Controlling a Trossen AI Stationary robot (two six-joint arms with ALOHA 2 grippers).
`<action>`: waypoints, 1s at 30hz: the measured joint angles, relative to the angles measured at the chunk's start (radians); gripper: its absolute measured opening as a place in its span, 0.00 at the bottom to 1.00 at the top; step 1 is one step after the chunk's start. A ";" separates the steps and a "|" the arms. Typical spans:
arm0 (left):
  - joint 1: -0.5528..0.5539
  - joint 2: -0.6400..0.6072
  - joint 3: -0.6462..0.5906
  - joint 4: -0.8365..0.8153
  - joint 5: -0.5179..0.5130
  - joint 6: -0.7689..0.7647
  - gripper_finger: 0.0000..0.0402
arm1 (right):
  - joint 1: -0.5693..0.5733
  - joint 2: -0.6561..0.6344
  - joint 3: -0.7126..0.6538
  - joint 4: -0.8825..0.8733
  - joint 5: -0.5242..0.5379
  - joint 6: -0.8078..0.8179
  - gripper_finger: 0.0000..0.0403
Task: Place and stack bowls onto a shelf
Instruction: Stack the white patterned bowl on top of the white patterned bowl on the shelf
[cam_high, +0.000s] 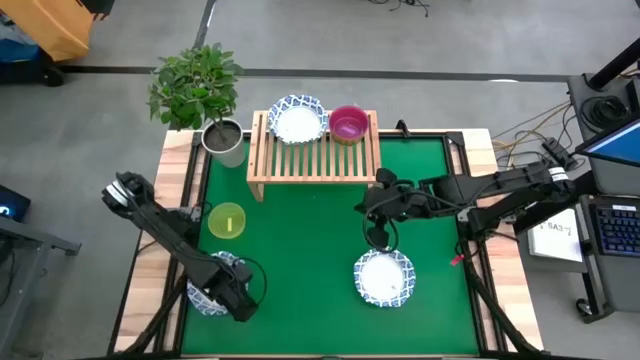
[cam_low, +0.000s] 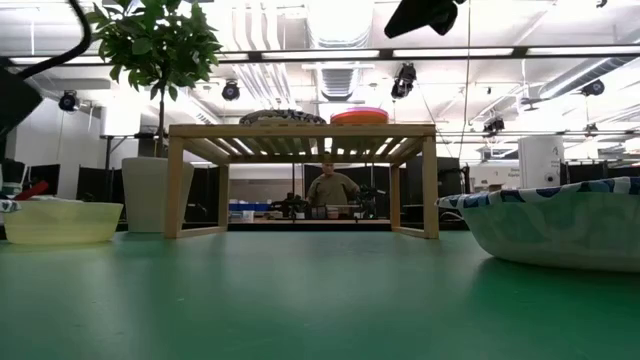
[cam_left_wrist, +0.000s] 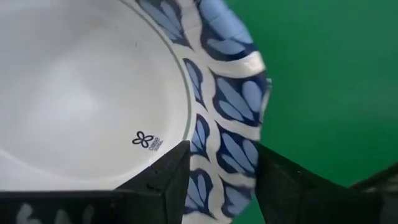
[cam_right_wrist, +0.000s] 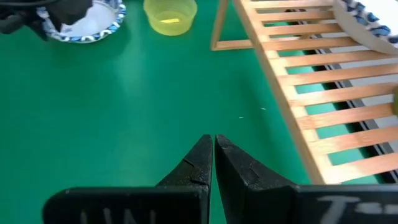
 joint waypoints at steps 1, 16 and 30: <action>-0.005 0.010 0.000 0.001 0.000 -0.001 0.35 | 0.008 0.000 0.000 0.000 0.001 0.001 0.02; -0.021 0.014 0.200 -0.129 0.006 0.299 0.02 | 0.123 0.000 -0.048 0.004 0.009 0.021 0.02; 0.116 0.014 0.798 -0.645 -0.389 0.931 0.00 | 0.200 -0.067 -0.288 0.159 0.007 0.059 0.02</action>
